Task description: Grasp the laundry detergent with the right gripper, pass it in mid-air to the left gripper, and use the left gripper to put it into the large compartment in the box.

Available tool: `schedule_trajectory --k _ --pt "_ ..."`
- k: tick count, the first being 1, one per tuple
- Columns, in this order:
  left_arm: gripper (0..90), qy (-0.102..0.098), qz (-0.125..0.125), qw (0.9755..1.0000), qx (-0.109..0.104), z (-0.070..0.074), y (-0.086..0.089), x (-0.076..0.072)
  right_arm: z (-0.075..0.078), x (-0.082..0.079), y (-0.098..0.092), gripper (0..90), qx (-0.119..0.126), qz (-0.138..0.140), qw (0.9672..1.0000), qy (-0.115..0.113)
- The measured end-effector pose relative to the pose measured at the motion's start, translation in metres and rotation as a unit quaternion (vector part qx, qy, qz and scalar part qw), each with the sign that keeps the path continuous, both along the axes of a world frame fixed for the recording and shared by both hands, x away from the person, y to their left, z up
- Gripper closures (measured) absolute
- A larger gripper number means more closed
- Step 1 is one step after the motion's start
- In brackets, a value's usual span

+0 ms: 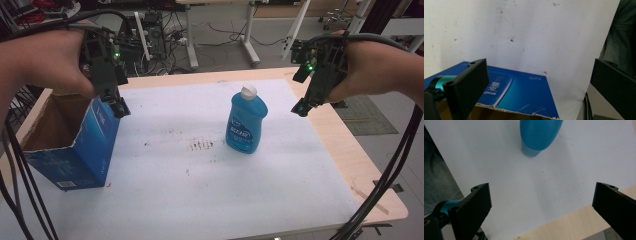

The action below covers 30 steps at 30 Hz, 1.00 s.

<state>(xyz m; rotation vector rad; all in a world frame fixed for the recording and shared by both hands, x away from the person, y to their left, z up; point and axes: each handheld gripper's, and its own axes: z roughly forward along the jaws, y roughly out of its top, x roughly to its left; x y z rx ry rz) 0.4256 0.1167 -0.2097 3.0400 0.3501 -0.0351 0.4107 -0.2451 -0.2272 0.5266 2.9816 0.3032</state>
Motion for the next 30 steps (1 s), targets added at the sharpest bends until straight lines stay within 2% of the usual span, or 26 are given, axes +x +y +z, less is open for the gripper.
schedule_trajectory --k 3,6,10,16,20,24,30 --pt "1.8 -0.001 -0.002 1.0000 0.001 0.001 0.001 -0.001 -0.005 -0.004 -0.005 1.2 0.035 -0.010 0.9993 0.000" --pt "1.7 -0.002 -0.001 1.0000 -0.001 0.001 0.002 -0.002 -0.013 -0.007 -0.011 1.2 0.071 -0.024 0.9971 0.005" --pt "1.8 -0.005 -0.003 1.0000 -0.004 0.002 0.003 -0.003 -0.025 -0.013 -0.017 1.2 0.095 -0.035 0.9949 0.008" --pt "1.8 -0.007 -0.001 1.0000 -0.004 0.002 0.005 -0.003 -0.045 -0.018 -0.025 1.2 0.145 -0.056 0.9878 0.007" --pt "1.8 -0.007 -0.001 1.0000 -0.005 0.003 0.005 -0.004 -0.057 -0.018 -0.026 1.2 0.166 -0.067 0.9838 0.002" --pt "1.7 -0.009 -0.001 0.9999 -0.005 0.003 0.005 -0.004 -0.069 -0.017 -0.026 1.2 0.197 -0.072 0.9777 -0.015" --pt "1.7 -0.010 0.003 0.9999 -0.005 0.003 0.008 -0.005 -0.085 -0.016 -0.029 1.2 0.225 -0.086 0.9701 -0.034"
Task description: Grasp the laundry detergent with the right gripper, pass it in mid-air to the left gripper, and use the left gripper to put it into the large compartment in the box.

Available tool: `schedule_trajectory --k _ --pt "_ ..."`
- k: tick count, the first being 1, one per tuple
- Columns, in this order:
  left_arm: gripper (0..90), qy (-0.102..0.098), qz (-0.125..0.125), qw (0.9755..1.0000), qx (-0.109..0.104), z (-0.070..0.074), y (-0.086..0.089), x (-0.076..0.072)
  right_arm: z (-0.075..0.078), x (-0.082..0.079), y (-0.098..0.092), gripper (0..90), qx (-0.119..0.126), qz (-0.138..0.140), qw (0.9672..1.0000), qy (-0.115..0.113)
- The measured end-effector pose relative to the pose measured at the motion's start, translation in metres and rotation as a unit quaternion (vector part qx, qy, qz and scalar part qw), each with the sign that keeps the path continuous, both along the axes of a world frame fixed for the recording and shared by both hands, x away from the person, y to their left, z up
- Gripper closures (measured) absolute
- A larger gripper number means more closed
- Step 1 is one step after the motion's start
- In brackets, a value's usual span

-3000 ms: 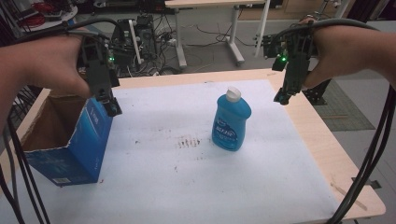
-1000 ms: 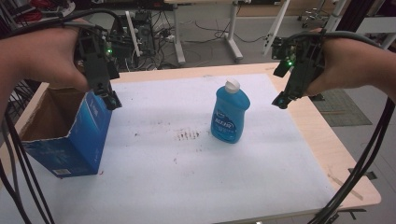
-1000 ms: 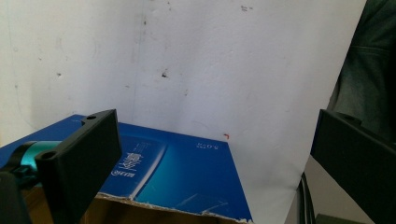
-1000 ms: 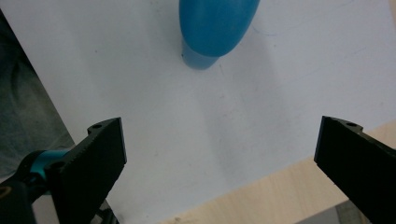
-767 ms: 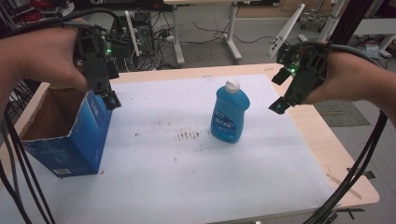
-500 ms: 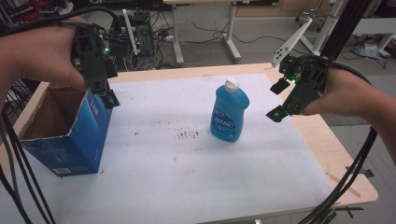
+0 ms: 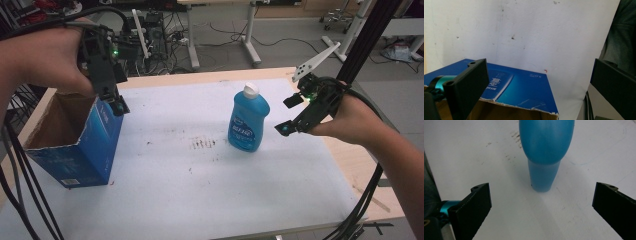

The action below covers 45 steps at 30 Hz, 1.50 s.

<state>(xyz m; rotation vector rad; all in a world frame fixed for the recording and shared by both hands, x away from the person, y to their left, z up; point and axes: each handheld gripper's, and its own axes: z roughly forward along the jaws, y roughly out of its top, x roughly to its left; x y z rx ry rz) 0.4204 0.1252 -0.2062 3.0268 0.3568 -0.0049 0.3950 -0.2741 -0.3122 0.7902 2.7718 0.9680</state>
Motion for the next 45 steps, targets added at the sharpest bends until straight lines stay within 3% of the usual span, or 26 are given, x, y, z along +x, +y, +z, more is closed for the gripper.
schedule_trajectory --k 11,19,23,29,39,45 --pt "1.8 0.000 -0.001 1.0000 0.003 0.000 0.000 0.000 -0.026 0.000 0.001 1.2 0.058 -0.020 0.9978 -0.025" --pt "1.8 -0.004 0.001 1.0000 0.003 -0.002 0.003 -0.001 -0.047 0.002 0.002 1.2 0.099 -0.033 0.9941 -0.028" --pt "1.8 -0.003 0.002 1.0000 0.001 -0.003 0.006 -0.002 -0.054 0.004 0.007 1.2 0.105 -0.034 0.9935 -0.028" --pt "1.7 -0.003 0.004 1.0000 0.003 -0.004 0.009 -0.004 -0.064 0.008 0.014 1.2 0.134 -0.043 0.9898 -0.021" --pt "1.8 -0.003 0.005 1.0000 0.006 -0.005 0.012 -0.006 -0.080 0.012 0.019 1.2 0.159 -0.061 0.9853 -0.014" --pt "1.8 -0.005 0.006 1.0000 0.004 -0.004 0.014 -0.008 -0.088 0.014 0.025 1.2 0.162 -0.067 0.9843 -0.019"
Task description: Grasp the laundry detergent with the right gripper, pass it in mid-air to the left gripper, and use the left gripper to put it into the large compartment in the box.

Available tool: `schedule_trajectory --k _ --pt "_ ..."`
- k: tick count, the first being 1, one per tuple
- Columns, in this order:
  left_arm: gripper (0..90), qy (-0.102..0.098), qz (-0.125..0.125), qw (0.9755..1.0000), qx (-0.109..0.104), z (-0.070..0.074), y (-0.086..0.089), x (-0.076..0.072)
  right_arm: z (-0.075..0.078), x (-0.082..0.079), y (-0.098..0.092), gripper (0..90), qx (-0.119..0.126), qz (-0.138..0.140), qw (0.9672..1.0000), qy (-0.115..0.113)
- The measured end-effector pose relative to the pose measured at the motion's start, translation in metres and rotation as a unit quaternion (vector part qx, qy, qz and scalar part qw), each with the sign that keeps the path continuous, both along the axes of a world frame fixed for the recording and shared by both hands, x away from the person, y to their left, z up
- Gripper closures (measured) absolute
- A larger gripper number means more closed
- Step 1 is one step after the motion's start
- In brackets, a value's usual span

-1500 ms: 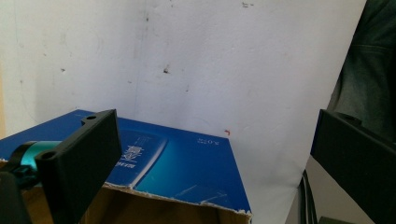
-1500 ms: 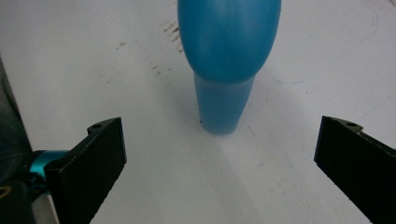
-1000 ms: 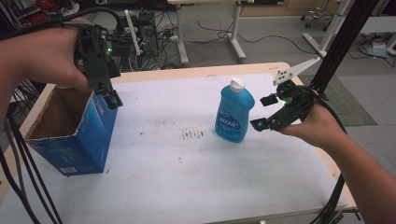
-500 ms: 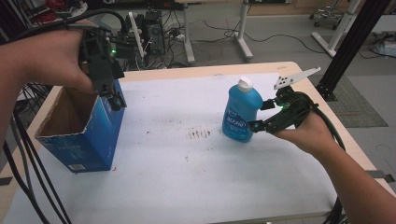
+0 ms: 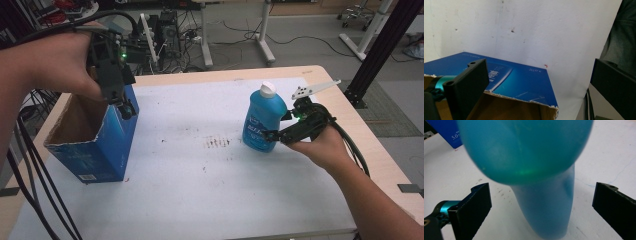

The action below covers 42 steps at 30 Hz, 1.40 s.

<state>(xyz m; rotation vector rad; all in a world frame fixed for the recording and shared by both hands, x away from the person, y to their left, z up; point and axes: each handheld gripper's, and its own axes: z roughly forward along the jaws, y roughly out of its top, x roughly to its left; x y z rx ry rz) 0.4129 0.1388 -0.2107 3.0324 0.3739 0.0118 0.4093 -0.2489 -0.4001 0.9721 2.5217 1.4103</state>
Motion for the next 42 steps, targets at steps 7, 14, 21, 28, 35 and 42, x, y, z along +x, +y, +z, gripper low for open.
schedule_trajectory --k 7,14,21,28,35,42 --pt "1.7 0.000 0.001 1.0000 0.001 -0.001 0.003 -0.001 -0.006 0.004 0.007 1.2 0.007 -0.007 0.9999 -0.004" --pt "1.8 0.001 0.004 1.0000 0.002 -0.001 0.006 -0.001 -0.015 0.006 0.011 1.2 0.027 -0.020 0.9994 -0.008" --pt "1.8 0.002 0.008 1.0000 0.001 -0.003 0.009 -0.002 -0.018 0.005 0.016 1.2 0.039 -0.023 0.9988 -0.017" --pt "1.8 0.002 0.006 1.0000 0.000 -0.003 0.010 -0.002 -0.020 0.006 0.016 3.7 0.049 -0.032 0.9980 -0.024" --pt "1.8 0.003 0.005 1.0000 0.002 -0.003 0.011 -0.001 -0.022 0.006 0.015 8.5 0.059 -0.039 0.9970 -0.031" --pt "1.8 0.002 0.006 1.0000 0.002 -0.003 0.010 -0.001 -0.022 0.006 0.014 13.2 0.064 -0.041 0.9964 -0.038"
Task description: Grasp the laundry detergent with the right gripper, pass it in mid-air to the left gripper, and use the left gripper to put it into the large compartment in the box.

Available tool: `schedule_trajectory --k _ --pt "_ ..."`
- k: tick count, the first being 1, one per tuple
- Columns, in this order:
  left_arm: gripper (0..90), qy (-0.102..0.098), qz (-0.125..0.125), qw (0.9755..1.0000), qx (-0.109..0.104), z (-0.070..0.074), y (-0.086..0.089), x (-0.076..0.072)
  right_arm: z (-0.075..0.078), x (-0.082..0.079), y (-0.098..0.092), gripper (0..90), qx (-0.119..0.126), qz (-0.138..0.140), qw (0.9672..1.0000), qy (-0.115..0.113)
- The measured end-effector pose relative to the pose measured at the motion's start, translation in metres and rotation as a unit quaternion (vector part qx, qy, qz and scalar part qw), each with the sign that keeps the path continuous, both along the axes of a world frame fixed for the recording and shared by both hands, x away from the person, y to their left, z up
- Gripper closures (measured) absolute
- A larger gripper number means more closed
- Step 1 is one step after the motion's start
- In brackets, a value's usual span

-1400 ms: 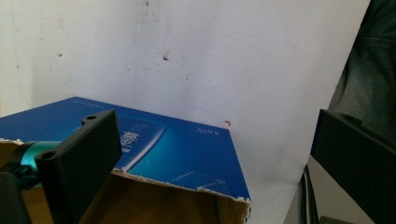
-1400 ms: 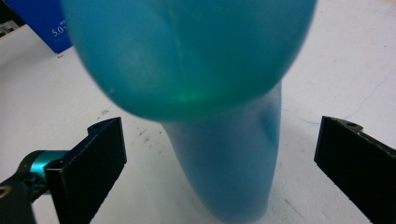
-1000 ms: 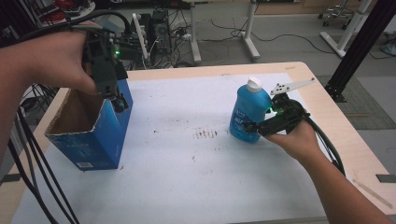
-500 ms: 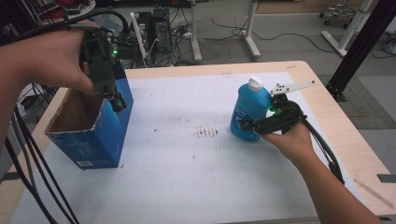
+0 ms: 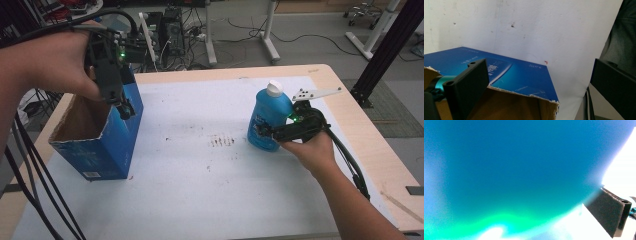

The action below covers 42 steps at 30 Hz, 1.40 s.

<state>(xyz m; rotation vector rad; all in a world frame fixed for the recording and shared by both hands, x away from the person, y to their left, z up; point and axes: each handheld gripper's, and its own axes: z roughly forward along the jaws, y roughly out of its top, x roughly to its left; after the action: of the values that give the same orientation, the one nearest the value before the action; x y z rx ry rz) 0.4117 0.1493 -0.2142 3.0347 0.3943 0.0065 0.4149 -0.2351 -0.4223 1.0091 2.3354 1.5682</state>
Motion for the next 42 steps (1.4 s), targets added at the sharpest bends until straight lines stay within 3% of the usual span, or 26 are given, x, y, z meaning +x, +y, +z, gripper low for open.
schedule_trajectory --k 17,32,42 --pt "1.8 0.000 0.000 1.0000 0.002 -0.0016 -0.0010 0.0018 0.0006 -0.0007 -0.0011 22.9 0.012 0.008 0.9998 -0.009" --pt "1.8 0.001 -0.002 1.0000 0.004 -0.0032 -0.0043 0.0031 -0.0009 -0.0008 0.0000 28.1 0.004 0.010 0.9997 -0.021" --pt "1.8 0.001 -0.003 1.0000 0.006 -0.0031 -0.0037 0.0033 -0.0021 -0.0027 0.0025 37.6 -0.001 0.011 0.9993 -0.035"
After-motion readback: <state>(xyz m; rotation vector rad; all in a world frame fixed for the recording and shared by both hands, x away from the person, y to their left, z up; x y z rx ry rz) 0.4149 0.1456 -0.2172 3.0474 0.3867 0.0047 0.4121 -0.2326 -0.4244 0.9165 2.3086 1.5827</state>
